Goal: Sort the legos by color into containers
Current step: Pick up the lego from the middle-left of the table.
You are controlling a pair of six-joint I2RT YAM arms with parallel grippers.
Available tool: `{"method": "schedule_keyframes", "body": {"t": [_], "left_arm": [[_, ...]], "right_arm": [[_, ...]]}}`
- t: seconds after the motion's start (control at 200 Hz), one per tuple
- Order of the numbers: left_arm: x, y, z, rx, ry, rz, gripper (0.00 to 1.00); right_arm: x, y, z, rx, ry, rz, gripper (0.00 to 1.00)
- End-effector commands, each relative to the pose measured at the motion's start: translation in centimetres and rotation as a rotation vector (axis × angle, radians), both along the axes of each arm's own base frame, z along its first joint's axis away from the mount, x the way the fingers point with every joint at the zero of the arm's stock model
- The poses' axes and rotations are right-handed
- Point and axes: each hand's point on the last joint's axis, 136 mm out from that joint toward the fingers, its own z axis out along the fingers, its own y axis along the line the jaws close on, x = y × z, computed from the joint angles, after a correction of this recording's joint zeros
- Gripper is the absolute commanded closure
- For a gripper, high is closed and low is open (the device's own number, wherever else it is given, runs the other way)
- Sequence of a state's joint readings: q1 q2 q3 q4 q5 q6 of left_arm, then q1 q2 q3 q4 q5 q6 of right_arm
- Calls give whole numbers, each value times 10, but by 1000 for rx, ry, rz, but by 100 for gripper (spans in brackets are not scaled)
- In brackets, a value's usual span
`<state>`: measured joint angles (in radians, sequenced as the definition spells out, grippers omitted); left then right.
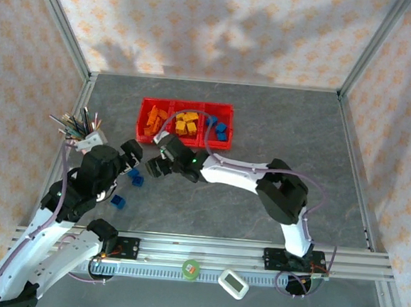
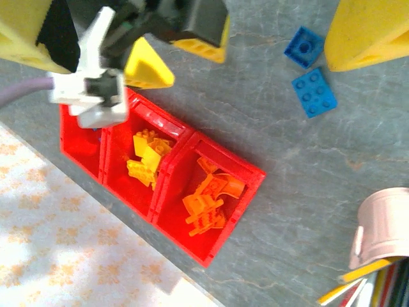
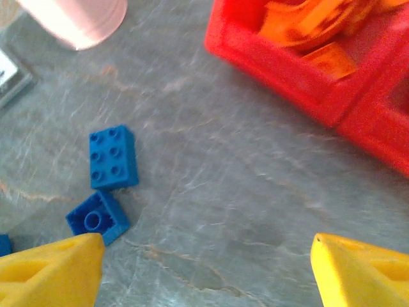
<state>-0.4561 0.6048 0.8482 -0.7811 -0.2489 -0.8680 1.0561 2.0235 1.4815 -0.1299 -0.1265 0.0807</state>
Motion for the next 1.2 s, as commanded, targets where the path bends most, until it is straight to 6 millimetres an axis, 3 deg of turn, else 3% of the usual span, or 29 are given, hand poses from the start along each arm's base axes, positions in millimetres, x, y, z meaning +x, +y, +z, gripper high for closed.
{"method": "schedule_keyframes", "body": {"t": [0.0,0.35,0.666,0.911,1.191], "left_arm": [[-15,19,1,17,25,76,0],[-25,30,0,16,22,122,0],[-25,31,-1,17,21,132,0],[-23,30,-2,20,22,129,0],[-22,28,0,17,16,122,0]], "right_arm": [[-16,26,-9,-30,-34,121,16],[-31,63,-39,-74,-47,262,13],[-31,77,-69,-124,-25,298,17],[-28,78,-82,-159,-25,305,33],[-26,63,-70,-182,-50,268,58]]}}
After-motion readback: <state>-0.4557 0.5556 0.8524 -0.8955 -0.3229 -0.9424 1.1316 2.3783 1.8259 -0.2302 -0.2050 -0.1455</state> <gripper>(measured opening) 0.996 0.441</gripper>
